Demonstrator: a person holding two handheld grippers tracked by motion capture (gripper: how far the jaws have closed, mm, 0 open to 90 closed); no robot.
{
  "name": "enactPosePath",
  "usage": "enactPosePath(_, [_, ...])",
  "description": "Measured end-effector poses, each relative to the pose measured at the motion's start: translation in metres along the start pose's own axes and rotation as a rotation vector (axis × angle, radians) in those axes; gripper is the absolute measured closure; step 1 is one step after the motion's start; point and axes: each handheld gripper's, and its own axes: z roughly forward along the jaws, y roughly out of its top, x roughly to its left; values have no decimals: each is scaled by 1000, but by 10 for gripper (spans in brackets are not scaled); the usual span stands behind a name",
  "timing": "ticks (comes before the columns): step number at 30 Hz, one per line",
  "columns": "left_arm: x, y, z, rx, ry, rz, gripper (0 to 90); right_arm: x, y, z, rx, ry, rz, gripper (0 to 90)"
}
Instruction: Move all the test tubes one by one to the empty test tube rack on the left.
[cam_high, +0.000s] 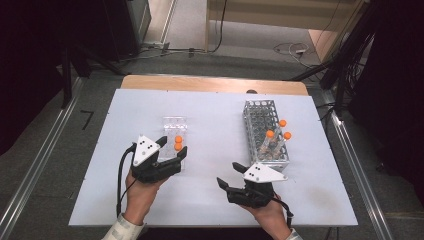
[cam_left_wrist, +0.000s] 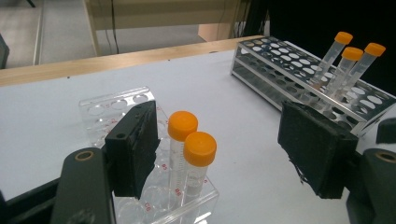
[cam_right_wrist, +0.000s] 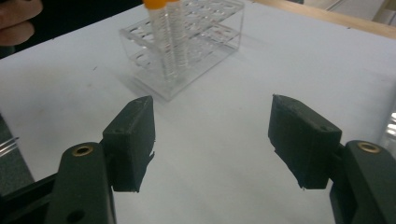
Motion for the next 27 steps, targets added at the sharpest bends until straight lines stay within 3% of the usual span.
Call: enactPosePath(27, [5,-5,-6,2,20,-4,283,-64,-2,-27,-64,-226,96,334])
